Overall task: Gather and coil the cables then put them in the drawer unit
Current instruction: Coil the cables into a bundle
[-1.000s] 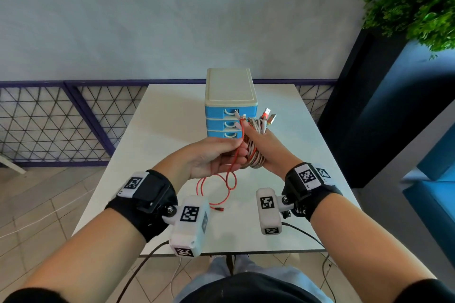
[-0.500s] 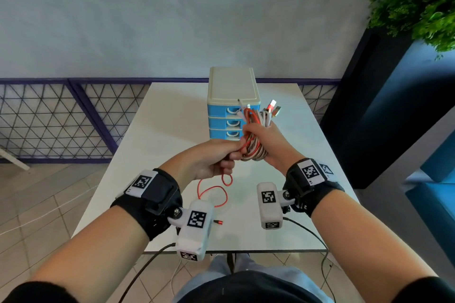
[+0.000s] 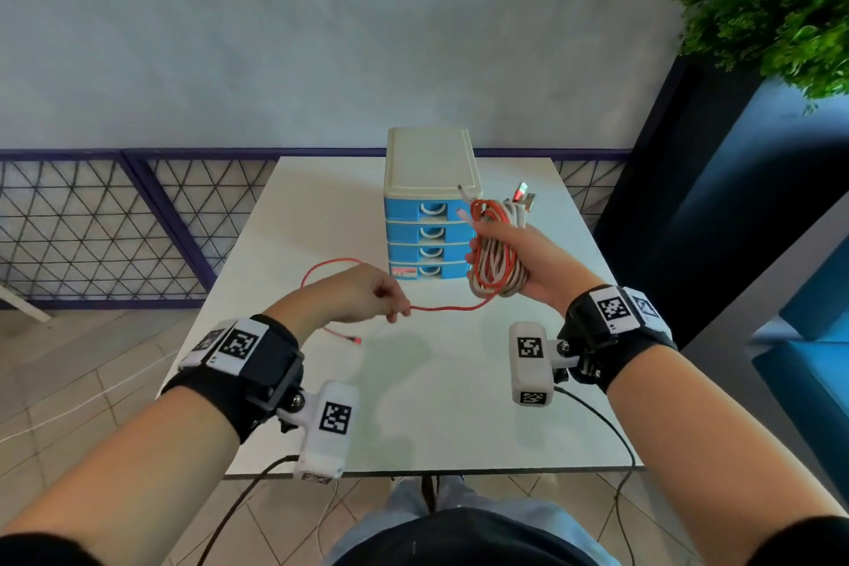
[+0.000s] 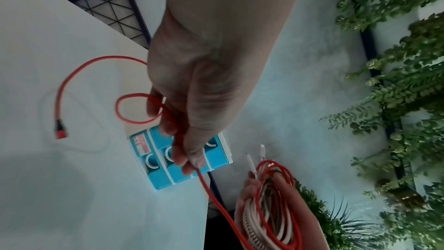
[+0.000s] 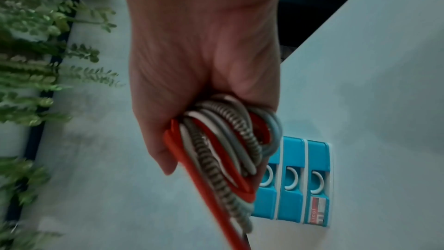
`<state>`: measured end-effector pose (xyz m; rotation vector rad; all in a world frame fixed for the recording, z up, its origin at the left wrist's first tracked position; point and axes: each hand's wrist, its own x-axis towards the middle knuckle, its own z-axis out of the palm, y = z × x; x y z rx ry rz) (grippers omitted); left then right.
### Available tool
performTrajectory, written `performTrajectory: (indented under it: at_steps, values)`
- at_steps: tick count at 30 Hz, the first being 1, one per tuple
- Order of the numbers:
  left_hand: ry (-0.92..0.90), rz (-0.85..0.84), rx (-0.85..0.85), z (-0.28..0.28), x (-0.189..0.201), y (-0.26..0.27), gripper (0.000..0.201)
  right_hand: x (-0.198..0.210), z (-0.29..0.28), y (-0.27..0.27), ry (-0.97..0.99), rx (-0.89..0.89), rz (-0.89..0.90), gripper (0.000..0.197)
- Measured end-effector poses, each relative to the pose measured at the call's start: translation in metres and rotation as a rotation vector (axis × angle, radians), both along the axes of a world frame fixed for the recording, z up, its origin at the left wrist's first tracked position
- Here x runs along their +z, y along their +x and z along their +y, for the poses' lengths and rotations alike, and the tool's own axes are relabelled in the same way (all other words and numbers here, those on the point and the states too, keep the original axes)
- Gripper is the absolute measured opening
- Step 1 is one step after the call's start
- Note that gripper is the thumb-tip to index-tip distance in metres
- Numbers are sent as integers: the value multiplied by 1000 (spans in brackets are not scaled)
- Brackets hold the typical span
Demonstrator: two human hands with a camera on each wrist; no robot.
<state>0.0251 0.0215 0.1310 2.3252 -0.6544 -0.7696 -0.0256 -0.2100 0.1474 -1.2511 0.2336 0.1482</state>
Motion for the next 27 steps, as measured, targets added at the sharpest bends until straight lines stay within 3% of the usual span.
performTrajectory:
  at_steps: [3, 6, 12, 21, 23, 24, 27]
  values:
    - [-171, -71, 124, -9, 3, 5, 19, 1, 12, 0, -190, 91, -4, 11]
    - [-254, -168, 130, -17, 9, 3, 14, 0, 22, 0, -297, 177, -16, 19]
    - [-321, -341, 182, -22, 8, 1, 8, -3, 35, -4, -239, 307, 20, 21]
    - [-264, -423, 172, -23, 6, 0, 9, -15, 34, -4, -318, 240, 40, 23]
    - [-160, -340, 142, -23, 8, 1, 20, -17, 34, -1, -464, 165, 19, 24]
    - [-137, -222, 148, -22, 8, 1, 27, -18, 33, 1, -528, 114, 10, 24]
    - [-275, 328, 252, -17, 8, -5, 30, -20, 28, 4, -615, -77, 32, 23]
